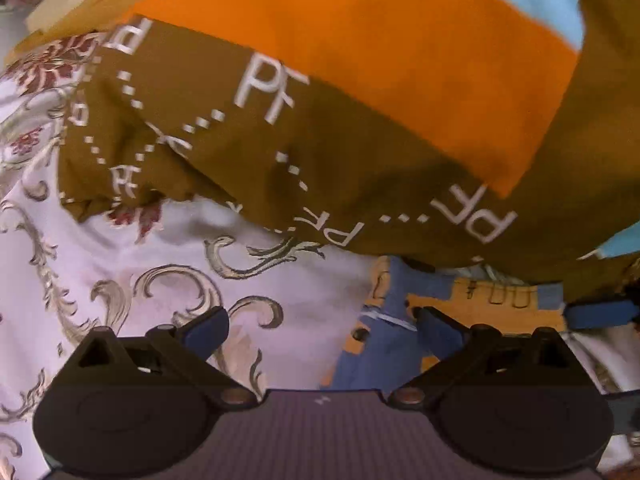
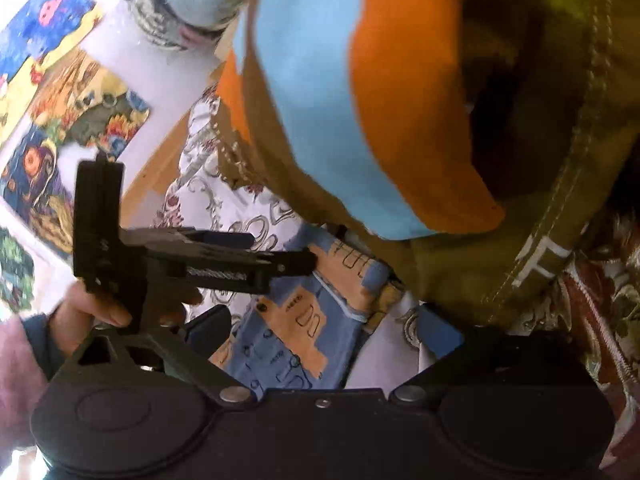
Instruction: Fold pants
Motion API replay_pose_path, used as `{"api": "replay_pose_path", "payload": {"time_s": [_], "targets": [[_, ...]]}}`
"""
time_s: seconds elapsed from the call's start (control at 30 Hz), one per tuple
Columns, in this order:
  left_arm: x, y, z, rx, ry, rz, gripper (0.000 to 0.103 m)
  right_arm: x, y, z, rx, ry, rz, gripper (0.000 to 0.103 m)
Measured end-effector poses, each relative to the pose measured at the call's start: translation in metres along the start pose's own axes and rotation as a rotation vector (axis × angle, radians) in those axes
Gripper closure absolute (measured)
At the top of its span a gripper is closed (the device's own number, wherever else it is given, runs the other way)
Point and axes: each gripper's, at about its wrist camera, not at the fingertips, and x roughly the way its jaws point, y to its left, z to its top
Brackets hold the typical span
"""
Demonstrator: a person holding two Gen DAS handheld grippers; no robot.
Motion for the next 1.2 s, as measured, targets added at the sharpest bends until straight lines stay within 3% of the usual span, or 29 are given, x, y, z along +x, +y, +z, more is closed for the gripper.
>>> {"api": "replay_pose_path", "payload": {"time_s": [0.13,0.33,0.43,0.5,0.63,0.73,1.0,1.2], "targets": [[0.013,0.003,-0.002,-0.081,-0.009,-0.027,0.0,0.005,-0.01,0.003,0.075,-0.008,0.002,0.021],[0.007,0.004,-0.004,-0.114,-0.004,-0.008,0.0,0.008,-0.009,0.002,0.062,-0.021,-0.034,0.035],[0.001,0.006,-0.007,-0.139,0.003,0.007,0.0,0.011,-0.011,0.003,0.089,-0.037,-0.062,0.056],[-0.005,0.012,-0.008,-0.186,0.001,0.001,0.0,0.008,-0.017,0.003,0.114,-0.04,-0.079,0.077],[-0.023,0.021,-0.015,-0.342,0.014,-0.044,0.0,0.006,-0.018,0.003,0.122,-0.046,-0.072,0.085],[-0.036,0.03,-0.017,-0.439,0.052,-0.099,0.0,0.003,-0.007,0.002,0.046,-0.062,-0.069,0.088],[-0.048,0.03,0.007,-0.525,0.087,-0.24,0.001,-0.001,0.036,-0.013,-0.323,-0.086,-0.127,0.089],[-0.034,0.019,0.022,-0.569,0.197,-0.251,0.005,0.005,0.071,-0.037,-0.65,-0.068,-0.162,0.089]]}}
